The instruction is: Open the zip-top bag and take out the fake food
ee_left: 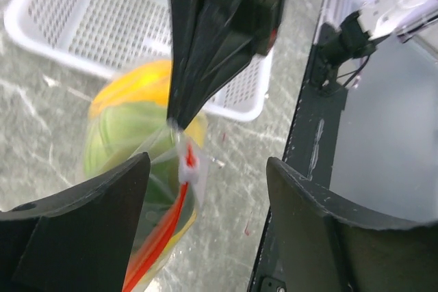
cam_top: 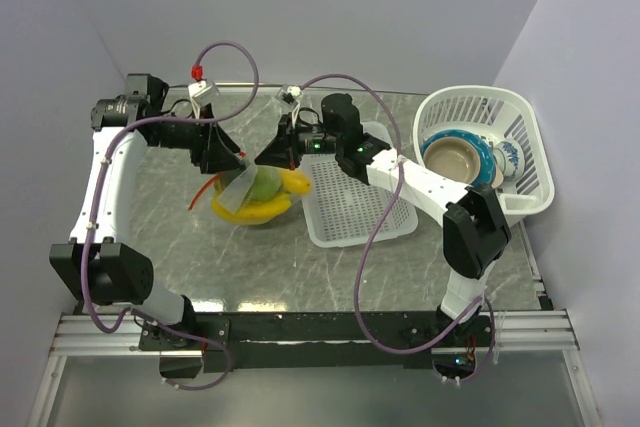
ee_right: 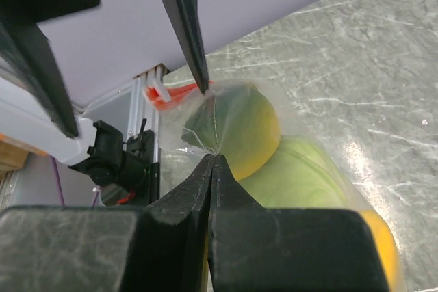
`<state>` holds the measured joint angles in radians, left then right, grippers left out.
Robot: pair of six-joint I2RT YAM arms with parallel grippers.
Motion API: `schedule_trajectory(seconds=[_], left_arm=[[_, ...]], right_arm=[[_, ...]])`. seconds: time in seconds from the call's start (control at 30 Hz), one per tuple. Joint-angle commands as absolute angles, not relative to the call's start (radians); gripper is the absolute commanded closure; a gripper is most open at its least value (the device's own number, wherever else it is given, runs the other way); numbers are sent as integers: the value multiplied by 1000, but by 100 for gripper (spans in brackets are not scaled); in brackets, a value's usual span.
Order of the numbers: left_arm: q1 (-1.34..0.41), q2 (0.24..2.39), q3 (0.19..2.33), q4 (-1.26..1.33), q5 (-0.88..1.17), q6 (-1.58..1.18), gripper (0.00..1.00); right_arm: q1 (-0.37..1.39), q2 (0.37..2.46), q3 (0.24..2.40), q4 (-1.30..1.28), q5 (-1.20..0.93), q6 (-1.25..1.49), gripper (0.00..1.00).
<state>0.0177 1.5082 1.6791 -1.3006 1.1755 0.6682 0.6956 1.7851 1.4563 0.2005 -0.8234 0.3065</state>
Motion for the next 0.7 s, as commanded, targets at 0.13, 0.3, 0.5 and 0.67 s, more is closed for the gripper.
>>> schedule_trajectory(seconds=[0.13,0.3,0.5,0.67], left_arm=[[28,1491,1580,-1238,1077,689,29],[43,1497,1592,-1213,1054,683,82],[67,1451,1589,-1112,1029,612,99],[69,1413,1580,-1063,1037,563,99]], right_arm=[[687,1730,1471,227,-795,305,100],[684,1723,1460,206,-790,296,100],[680,1692,1437,193,-782,278,100],[680,1690,1443,166,-759,261,84]])
